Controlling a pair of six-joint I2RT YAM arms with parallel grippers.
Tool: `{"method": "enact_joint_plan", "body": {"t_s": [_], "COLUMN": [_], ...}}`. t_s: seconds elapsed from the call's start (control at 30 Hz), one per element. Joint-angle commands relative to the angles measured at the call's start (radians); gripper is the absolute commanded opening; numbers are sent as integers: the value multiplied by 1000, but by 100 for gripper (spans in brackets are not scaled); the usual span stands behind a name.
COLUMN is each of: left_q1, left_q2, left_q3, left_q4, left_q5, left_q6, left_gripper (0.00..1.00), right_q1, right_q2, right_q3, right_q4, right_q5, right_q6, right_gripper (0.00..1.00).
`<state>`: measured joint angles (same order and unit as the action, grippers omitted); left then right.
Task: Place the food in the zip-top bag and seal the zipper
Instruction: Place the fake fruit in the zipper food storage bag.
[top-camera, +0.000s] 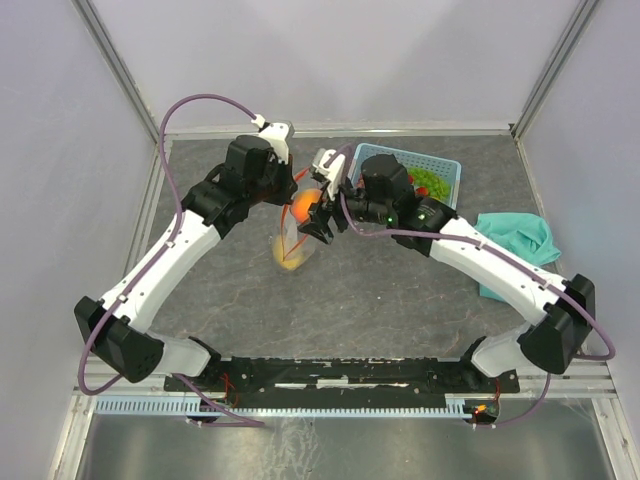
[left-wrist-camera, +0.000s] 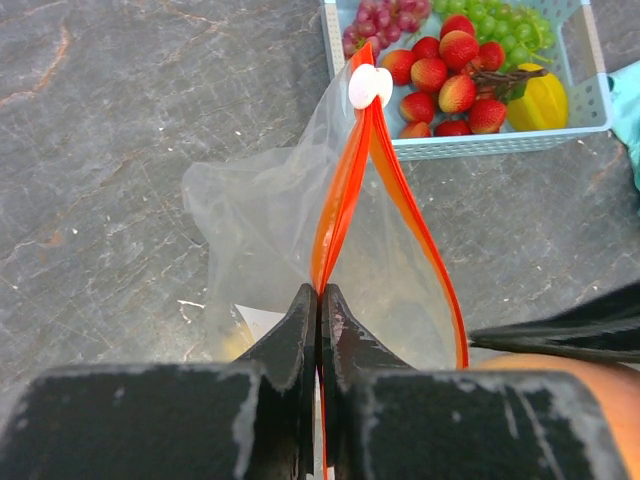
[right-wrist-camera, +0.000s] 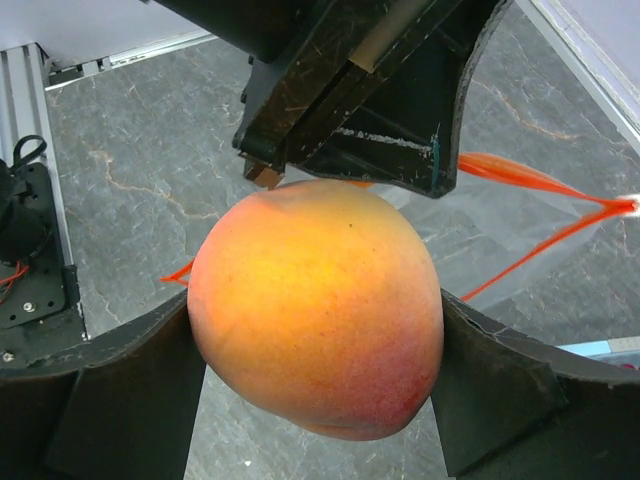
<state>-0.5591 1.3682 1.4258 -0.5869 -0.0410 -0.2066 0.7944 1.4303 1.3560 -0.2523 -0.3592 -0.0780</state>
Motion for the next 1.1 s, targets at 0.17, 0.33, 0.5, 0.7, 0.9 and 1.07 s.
{"method": "enact_joint_plan", "body": {"t_s": [0.17,0.33,0.5,0.7,0.9,1.07], "left_q1": [1,0,0,-1,-5,-4], "left_q2": [-35,-40,-42,-36,-32,-25], "left_q3": [34,36,36,35,26,22], "left_q4": [25,23,19,19,19,21], "left_q5": [78,92,126,206,219,206], "left_q6": [39,39,46,49,42,26], "left_gripper": [3,3,3,3,3,3], "right_q1": [16,14,12,11,11,12], "right_q2": [71,100,122,142,160,148], "right_q3": [-19,-56,-86,-99,-86,-94], "right_q4": [112,115,132,205,219,216], "right_q5": [56,142,193,256,347,385], "right_q6": [-46,-43,-15,58,116,130], "right_gripper": [67,67,68,78,89,97]}}
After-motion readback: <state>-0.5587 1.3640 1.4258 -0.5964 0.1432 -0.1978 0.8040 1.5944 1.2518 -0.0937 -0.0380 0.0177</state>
